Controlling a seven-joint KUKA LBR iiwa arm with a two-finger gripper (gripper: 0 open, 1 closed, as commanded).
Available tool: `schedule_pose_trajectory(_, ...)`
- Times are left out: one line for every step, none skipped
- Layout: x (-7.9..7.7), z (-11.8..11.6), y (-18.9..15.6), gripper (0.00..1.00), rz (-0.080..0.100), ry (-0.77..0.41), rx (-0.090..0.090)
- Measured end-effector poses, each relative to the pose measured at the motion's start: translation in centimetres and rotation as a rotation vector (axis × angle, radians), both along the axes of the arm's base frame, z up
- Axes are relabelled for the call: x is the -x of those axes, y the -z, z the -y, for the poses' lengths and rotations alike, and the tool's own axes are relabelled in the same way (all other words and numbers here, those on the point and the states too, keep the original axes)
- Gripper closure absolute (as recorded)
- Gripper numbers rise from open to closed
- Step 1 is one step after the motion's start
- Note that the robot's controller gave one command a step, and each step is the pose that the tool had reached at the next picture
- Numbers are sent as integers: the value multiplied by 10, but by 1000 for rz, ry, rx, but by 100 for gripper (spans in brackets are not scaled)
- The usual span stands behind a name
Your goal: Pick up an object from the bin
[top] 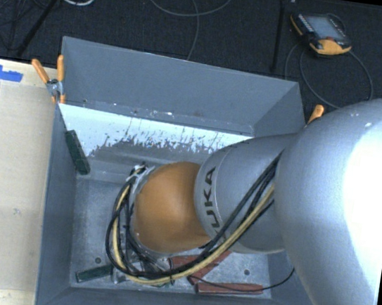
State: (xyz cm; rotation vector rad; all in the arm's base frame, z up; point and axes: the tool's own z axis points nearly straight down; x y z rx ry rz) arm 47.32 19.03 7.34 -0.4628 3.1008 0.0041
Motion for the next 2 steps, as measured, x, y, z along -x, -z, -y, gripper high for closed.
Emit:
schedule_pose_trajectory(0,0,0,100,0,1,0)
schedule_pose_trajectory(-6,3,-141,100,-6,-8,3)
